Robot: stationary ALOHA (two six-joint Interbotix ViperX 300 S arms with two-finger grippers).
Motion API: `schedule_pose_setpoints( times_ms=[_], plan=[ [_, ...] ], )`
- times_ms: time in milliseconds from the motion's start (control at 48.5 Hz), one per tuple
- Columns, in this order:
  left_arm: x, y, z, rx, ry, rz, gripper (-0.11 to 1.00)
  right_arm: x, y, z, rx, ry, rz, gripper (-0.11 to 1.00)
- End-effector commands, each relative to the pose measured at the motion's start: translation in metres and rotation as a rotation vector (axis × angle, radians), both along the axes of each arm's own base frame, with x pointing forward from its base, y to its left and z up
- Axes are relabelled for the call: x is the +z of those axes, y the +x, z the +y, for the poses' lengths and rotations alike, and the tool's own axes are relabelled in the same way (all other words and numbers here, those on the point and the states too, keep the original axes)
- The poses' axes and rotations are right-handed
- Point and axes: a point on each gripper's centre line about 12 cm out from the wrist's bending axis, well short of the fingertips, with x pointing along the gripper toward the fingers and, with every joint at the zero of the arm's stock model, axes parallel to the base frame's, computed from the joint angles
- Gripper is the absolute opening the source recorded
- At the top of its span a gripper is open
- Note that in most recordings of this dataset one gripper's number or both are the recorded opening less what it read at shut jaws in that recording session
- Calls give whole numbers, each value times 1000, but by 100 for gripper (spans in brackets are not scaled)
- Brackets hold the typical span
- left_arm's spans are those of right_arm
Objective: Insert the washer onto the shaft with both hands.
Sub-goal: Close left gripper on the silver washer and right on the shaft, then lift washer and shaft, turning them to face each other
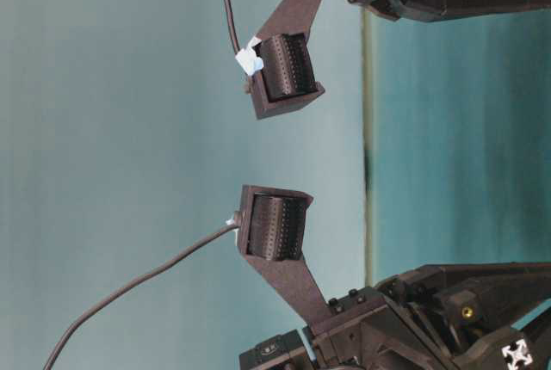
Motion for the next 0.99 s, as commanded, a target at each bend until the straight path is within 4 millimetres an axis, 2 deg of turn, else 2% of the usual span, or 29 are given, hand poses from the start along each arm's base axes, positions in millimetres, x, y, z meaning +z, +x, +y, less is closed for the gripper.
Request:
schedule_pose_setpoints(
  times_ms=[0,867,970],
  plan=[
    [3,0,-2,-5,-2,-9,36,0,1,-2,0,-4,-3,0],
    [2,-1,-2,-5,-2,-6,36,0,2,-1,3,-3,-23,0],
    [9,-1,-2,-5,-3,-23,36,5,4,-2,-7,1,-60,0]
  ],
)
